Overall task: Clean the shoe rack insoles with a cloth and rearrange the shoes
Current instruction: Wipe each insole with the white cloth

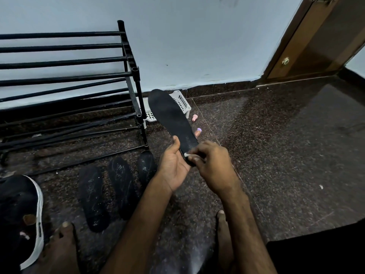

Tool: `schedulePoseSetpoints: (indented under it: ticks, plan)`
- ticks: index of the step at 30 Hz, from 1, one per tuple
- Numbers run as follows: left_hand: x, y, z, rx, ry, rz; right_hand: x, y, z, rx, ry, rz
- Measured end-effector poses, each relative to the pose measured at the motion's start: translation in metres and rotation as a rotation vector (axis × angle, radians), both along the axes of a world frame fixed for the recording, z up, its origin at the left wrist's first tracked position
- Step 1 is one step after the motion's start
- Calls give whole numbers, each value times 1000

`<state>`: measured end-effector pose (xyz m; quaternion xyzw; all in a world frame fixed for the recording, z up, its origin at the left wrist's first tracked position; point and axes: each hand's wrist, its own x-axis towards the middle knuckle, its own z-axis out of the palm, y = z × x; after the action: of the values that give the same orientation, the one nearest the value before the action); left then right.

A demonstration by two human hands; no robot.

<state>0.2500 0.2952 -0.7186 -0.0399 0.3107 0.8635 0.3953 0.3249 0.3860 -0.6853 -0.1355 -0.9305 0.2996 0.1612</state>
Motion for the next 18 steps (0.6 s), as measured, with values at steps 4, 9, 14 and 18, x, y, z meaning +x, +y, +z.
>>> schedulePoseSetpoints:
  ticks: [4, 9, 14, 18]
  plan:
    - [-6, -5, -8, -24, 3, 50, 9, 13, -5, -49, -63, -49]
    - [-3, -4, -15, -65, 57, 61, 6, 17, 2, -36, 138, -262]
    - [0, -2, -14, -93, 92, 41, -17, 2, -3, 44, 145, -247]
    - [-2, -4, -16, -94, 98, 59, -6, -1, -19, -30, 41, -196]
